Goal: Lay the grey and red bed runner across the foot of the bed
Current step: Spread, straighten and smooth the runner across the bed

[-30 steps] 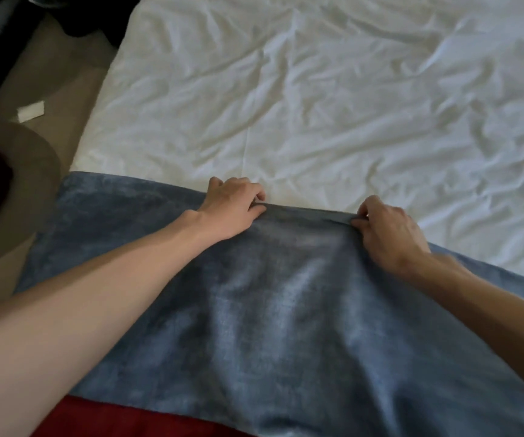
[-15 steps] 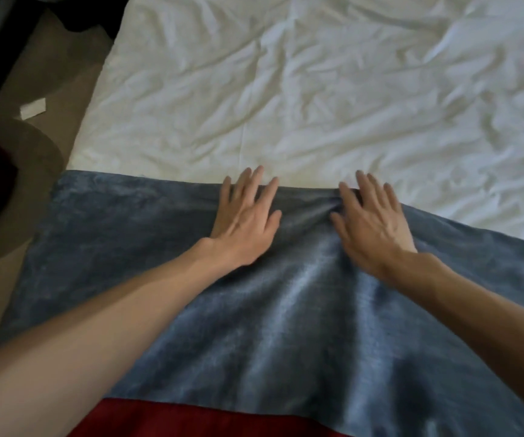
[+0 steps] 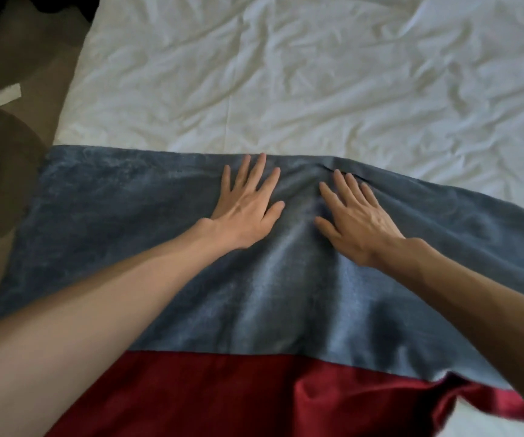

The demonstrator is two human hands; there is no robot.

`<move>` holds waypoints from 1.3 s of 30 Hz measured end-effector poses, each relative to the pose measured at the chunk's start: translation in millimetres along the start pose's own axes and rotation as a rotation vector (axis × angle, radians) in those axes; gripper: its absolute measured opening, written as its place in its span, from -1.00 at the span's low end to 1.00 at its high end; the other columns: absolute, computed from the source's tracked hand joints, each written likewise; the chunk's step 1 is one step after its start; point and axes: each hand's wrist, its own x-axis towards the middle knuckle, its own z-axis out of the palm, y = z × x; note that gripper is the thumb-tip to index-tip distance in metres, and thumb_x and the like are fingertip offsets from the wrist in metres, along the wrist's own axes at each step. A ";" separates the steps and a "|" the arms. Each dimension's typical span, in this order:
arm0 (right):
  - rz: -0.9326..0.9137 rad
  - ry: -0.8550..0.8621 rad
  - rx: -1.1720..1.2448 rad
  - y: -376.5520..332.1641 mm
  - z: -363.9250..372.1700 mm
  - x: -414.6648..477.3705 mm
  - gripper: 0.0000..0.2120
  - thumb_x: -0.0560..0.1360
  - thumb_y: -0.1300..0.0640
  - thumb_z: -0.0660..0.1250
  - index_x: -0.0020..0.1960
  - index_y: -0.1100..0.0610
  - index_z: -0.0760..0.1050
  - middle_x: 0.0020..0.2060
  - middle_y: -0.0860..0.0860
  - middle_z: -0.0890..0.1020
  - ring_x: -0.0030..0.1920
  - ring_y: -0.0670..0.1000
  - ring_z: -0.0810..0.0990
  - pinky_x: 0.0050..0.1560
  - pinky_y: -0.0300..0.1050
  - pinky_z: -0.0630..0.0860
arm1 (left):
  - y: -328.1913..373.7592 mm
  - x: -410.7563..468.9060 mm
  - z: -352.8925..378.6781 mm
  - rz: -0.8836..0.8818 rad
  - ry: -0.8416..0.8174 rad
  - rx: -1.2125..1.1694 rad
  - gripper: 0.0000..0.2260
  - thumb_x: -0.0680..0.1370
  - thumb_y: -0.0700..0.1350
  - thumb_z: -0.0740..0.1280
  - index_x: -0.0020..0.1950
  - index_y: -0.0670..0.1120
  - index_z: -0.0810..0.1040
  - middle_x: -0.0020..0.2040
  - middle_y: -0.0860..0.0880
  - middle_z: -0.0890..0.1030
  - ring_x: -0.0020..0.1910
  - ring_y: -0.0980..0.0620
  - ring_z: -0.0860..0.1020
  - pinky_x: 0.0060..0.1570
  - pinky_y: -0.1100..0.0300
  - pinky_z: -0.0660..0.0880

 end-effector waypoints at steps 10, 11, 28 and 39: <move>-0.005 0.022 0.051 21.3 31.6 -93.4 -0.41 0.56 -0.11 0.11 0.51 0.10 0.10 0.53 0.17 0.04 0.52 0.17 -0.02 0.48 0.05 -0.06 | 72.4 -66.2 26.0 0.102 0.077 -0.093 -0.46 0.60 0.09 0.09 0.53 -0.07 0.10 0.56 -0.14 -0.03 0.53 -0.14 -0.09 0.45 -0.18 -0.10; 0.005 0.018 0.054 26.7 34.8 -103.2 -0.40 0.56 -0.11 0.11 0.51 0.09 0.09 0.53 0.16 0.03 0.52 0.17 -0.02 0.48 0.04 -0.07 | 80.5 -71.9 29.8 0.094 0.070 -0.077 -0.46 0.60 0.10 0.09 0.53 -0.07 0.10 0.56 -0.14 -0.03 0.53 -0.15 -0.09 0.45 -0.18 -0.09; -0.035 0.259 0.127 90.3 54.7 -299.0 -0.63 0.22 0.30 0.48 0.02 0.17 0.58 -0.07 0.14 0.53 -0.10 0.21 0.51 -0.13 0.05 0.43 | 265.6 -180.9 67.7 0.141 0.257 -0.137 -0.71 0.42 0.01 0.40 0.04 -0.15 0.59 -0.03 -0.12 0.51 -0.08 -0.13 0.51 -0.04 -0.04 0.43; 0.101 0.257 0.001 72.0 86.4 -297.9 -0.95 0.50 0.16 0.31 -0.08 0.07 0.54 -0.11 0.03 0.47 -0.06 0.09 0.41 -0.05 -0.04 0.34 | 277.0 -193.4 105.6 0.155 0.128 -0.056 -0.83 0.50 -0.07 0.31 -0.04 -0.12 0.63 0.00 -0.01 0.58 -0.01 -0.04 0.50 0.01 0.07 0.35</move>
